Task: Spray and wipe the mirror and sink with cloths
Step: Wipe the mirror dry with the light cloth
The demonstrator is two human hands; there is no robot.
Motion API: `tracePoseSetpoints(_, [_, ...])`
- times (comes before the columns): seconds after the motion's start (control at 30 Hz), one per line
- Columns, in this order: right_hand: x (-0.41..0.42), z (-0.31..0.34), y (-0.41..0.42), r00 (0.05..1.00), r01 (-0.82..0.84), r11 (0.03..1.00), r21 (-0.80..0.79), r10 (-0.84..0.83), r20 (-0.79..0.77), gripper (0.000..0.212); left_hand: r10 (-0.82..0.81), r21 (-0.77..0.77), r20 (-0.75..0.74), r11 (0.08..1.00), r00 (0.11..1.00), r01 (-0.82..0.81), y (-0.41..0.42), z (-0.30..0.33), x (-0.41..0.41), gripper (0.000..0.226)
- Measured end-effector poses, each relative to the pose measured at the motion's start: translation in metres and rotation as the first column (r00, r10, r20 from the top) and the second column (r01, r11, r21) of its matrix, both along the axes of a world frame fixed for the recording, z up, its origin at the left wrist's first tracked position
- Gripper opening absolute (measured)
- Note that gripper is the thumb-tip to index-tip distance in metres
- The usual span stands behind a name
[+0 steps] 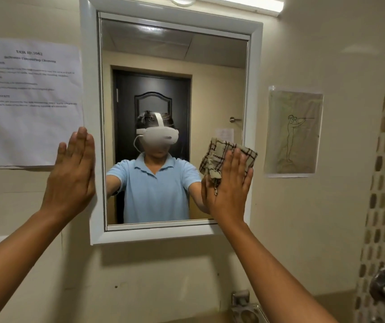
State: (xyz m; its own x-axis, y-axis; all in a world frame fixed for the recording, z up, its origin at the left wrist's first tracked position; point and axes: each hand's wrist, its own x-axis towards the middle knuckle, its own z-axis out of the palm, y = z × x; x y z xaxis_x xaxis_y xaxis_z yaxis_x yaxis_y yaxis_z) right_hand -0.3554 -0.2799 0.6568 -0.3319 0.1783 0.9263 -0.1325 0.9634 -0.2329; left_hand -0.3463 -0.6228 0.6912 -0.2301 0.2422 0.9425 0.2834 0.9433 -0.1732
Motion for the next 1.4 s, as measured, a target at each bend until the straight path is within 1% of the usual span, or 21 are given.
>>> tracePoseSetpoints(0.1, [0.003,-0.018,-0.021,1.000,0.016,0.994,-0.111,-0.012,0.029,0.078,0.019,-0.009,0.020,1.000,1.000,-0.019,-0.001,-0.003,0.002,0.066])
tracePoseSetpoints(0.2, [0.005,-0.027,-0.050,0.999,-0.020,0.993,-0.114,0.024,0.030,0.079,0.032,-0.025,0.054,0.999,0.998,-0.030,-0.003,-0.007,0.004,0.063])
tracePoseSetpoints(0.3, [0.006,-0.022,-0.084,0.997,-0.068,0.997,-0.039,0.070,0.033,0.083,0.031,-0.038,0.088,0.999,0.996,-0.028,-0.004,-0.009,0.007,0.065])
tracePoseSetpoints(0.43, [0.008,0.004,-0.141,0.988,-0.151,0.984,0.094,0.147,0.048,0.091,0.035,-0.036,0.085,0.999,0.996,-0.032,-0.005,-0.015,0.005,0.064])
tracePoseSetpoints(0.5, [0.011,0.015,-0.170,0.981,-0.193,0.969,0.152,0.191,0.032,0.087,0.026,-0.030,0.093,0.999,0.995,-0.023,-0.006,-0.018,0.005,0.067])
tracePoseSetpoints(0.6, [0.014,0.019,-0.200,0.976,-0.217,0.956,0.198,0.207,0.066,0.082,-0.012,-0.007,0.102,1.000,0.995,0.013,-0.006,-0.024,0.004,0.066])
tracePoseSetpoints(0.7, [0.015,0.007,-0.205,0.977,-0.212,0.940,0.268,0.197,0.082,0.082,-0.066,0.027,0.103,0.998,0.992,0.063,-0.006,-0.033,0.004,0.071])
tracePoseSetpoints(0.8, [0.018,-0.019,-0.198,0.966,-0.257,0.892,0.372,0.235,0.104,0.081,-0.084,0.047,0.117,0.996,0.990,0.079,-0.005,-0.043,0.002,0.080])
tracePoseSetpoints(0.83, [0.019,-0.029,-0.193,0.963,-0.270,0.876,0.399,0.248,0.109,0.081,-0.083,0.050,0.125,0.996,0.989,0.078,-0.004,-0.047,0.002,0.080])
tracePoseSetpoints(0.93, [0.017,-0.054,-0.171,0.957,-0.288,0.818,0.498,0.257,0.132,0.078,-0.081,0.056,0.140,0.996,0.987,0.073,-0.002,-0.055,0.005,0.068])
tracePoseSetpoints(1.0, [0.015,-0.060,-0.150,0.958,-0.285,0.797,0.532,0.251,0.137,0.075,-0.073,0.060,0.141,0.996,0.987,0.065,-0.001,-0.059,0.007,0.064])
tracePoseSetpoints(1.1, [0.015,-0.059,-0.115,0.966,-0.259,0.819,0.511,0.222,0.135,0.072,-0.071,0.071,0.142,0.996,0.987,0.062,0.001,-0.064,0.006,0.063])
tracePoseSetpoints(1.2, [0.015,-0.055,-0.078,0.979,-0.204,0.863,0.463,0.166,0.122,0.075,-0.063,0.077,0.142,0.996,0.988,0.052,0.000,-0.066,0.005,0.063])
tracePoseSetpoints(1.3, [0.011,-0.046,-0.043,0.983,-0.170,0.921,0.350,0.135,0.122,0.080,-0.059,0.078,0.147,0.996,0.987,0.048,0.000,-0.067,0.006,0.064])
tracePoseSetpoints(1.4, [0.009,-0.039,-0.018,0.991,-0.107,0.976,0.191,0.090,0.094,0.083,-0.071,0.073,0.135,0.995,0.988,0.061,0.001,-0.068,0.004,0.064])
